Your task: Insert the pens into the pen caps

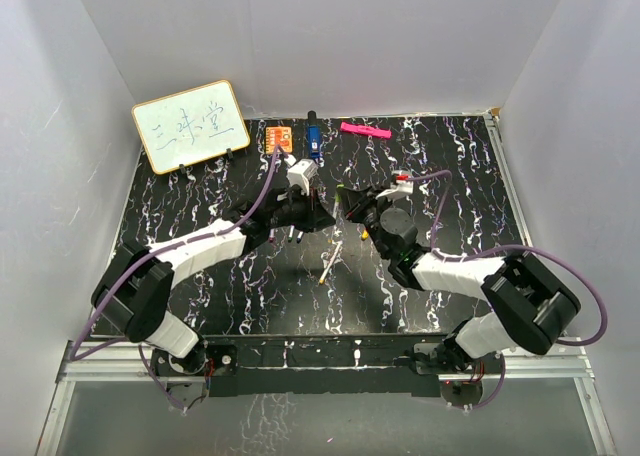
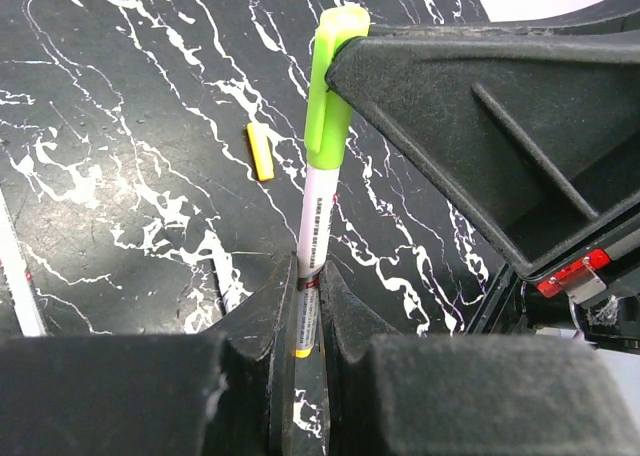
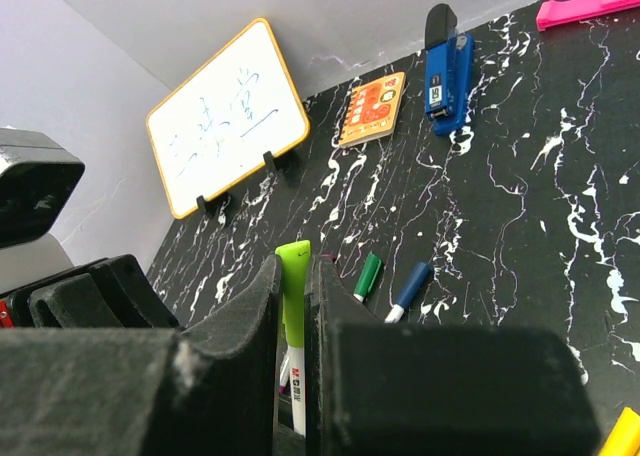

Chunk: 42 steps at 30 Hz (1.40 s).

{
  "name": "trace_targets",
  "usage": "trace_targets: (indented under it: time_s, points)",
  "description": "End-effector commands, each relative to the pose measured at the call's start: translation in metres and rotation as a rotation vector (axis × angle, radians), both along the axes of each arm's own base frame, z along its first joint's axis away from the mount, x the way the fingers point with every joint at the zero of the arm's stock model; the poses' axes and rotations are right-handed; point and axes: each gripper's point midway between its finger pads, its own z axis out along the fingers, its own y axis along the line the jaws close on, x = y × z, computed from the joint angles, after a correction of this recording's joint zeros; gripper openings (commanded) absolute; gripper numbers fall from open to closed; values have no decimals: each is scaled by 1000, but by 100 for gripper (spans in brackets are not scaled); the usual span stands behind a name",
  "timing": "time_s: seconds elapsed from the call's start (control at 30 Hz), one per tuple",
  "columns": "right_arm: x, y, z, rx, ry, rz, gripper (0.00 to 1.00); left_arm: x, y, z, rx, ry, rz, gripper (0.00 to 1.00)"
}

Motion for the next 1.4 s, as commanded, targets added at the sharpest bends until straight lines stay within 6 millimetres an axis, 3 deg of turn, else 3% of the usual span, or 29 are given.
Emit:
trace_targets:
  time_s: [0.0, 0.33, 0.43, 0.53, 0.67, 0.77, 0.9, 1.07, 1.23, 1.37]
  points:
    - [-49, 45, -69, -147, 196, 260, 0, 70, 6, 124, -197, -364, 175, 0]
    - [-57, 54, -85, -172, 248, 305, 0, 85, 17, 131, -172, -404, 212, 0]
    - [-46, 50, -76, -167, 228, 246, 0, 84, 17, 115, -139, -373, 202, 0]
    - [-29, 48, -59, -189, 199, 177, 0, 83, 17, 86, -66, -320, 182, 0]
    - [-2, 48, -18, -223, 114, 84, 22, 77, 21, 43, 63, -228, 140, 0]
    - [15, 35, 11, -218, 70, -39, 35, 68, 26, 10, 149, -143, 105, 0]
    - [22, 7, 49, -177, 7, -187, 53, 52, 34, -26, 234, -43, 65, 0]
    - [16, -32, 83, -135, -69, -320, 60, 38, 46, -55, 312, 51, 62, 0]
    - [4, -68, 93, -133, -80, -428, 61, 42, 49, -68, 403, 115, 49, 0]
    - [-4, -87, 88, -165, -50, -482, 61, 40, 47, -85, 447, 198, 18, 0]
